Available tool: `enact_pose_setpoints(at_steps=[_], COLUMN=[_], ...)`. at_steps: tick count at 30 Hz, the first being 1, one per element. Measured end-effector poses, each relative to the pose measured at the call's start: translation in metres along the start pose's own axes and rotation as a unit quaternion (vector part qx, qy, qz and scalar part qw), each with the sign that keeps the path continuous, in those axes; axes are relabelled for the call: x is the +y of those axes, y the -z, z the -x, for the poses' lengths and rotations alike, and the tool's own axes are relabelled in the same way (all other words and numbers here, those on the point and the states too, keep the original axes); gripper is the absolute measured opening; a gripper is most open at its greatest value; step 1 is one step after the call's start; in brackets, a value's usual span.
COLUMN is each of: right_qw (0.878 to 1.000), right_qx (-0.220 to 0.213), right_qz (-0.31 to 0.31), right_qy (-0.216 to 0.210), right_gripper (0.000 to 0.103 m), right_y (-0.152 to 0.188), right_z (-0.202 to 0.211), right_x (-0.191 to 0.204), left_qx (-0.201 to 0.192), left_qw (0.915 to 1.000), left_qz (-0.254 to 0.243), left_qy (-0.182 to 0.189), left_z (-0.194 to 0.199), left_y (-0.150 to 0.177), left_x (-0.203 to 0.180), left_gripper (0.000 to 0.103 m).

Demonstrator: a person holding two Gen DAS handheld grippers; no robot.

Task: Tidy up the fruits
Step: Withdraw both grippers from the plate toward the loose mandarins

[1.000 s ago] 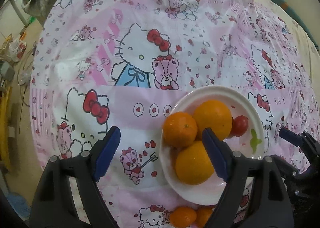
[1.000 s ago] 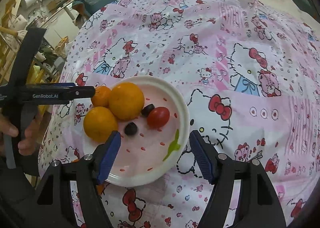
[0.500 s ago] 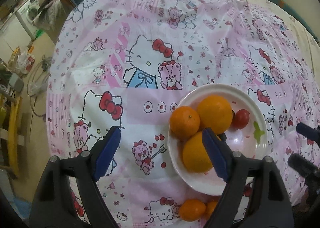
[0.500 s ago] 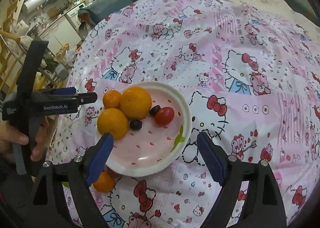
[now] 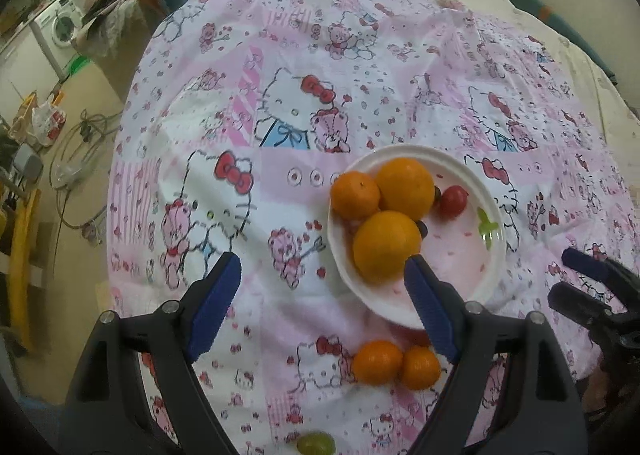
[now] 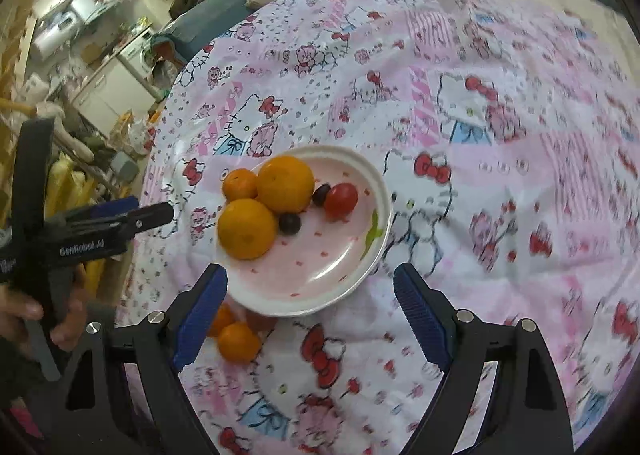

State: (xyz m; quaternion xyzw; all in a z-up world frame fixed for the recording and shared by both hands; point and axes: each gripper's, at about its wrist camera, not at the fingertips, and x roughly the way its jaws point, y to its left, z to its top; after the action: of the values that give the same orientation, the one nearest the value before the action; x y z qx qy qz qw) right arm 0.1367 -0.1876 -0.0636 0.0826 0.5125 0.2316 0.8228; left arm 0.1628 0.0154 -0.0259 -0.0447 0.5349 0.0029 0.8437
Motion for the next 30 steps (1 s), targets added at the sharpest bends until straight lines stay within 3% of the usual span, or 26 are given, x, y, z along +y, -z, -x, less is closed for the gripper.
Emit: enact_pose_setpoints(at_steps=[11, 15, 21, 24, 30], right_qw=[0.999, 0.999, 0.998, 0.996, 0.989], right_qx=[0.003, 0.004, 0.008, 0.019, 0.058], right_qz=[-0.034, -0.042, -0.069, -0.081, -0.126], right_qy=[-0.009, -0.005, 0.008, -0.003, -0.049], right_gripper=[0.088, 0.088, 0.088, 0.088, 0.088], right_y=[0.030, 0.037, 0.044, 0.045, 0.049], right_z=[0.002, 0.002, -0.001, -0.008, -0.027], right_x=[0.013, 0.015, 0.011, 0.008, -0.003], left_qx=[-0.009, -0.009, -0.002, 0.003, 0.007], left_qw=[0.9997, 0.9999, 1.0000, 0.9997, 0.9966], left_qz=[-0.001, -0.003, -0.001, 0.023, 0.082], left_qy=[-0.023, -0.003, -0.009, 0.006, -0.001], left_z=[0.012, 0.016, 0.017, 0.015, 0.009], left_y=[0.021, 0.032, 0.046, 0.045, 0.045], left_x=[0.009, 0.006, 0.005, 0.013, 0.034], left_gripper=[0.081, 0.081, 0.081, 0.081, 0.081])
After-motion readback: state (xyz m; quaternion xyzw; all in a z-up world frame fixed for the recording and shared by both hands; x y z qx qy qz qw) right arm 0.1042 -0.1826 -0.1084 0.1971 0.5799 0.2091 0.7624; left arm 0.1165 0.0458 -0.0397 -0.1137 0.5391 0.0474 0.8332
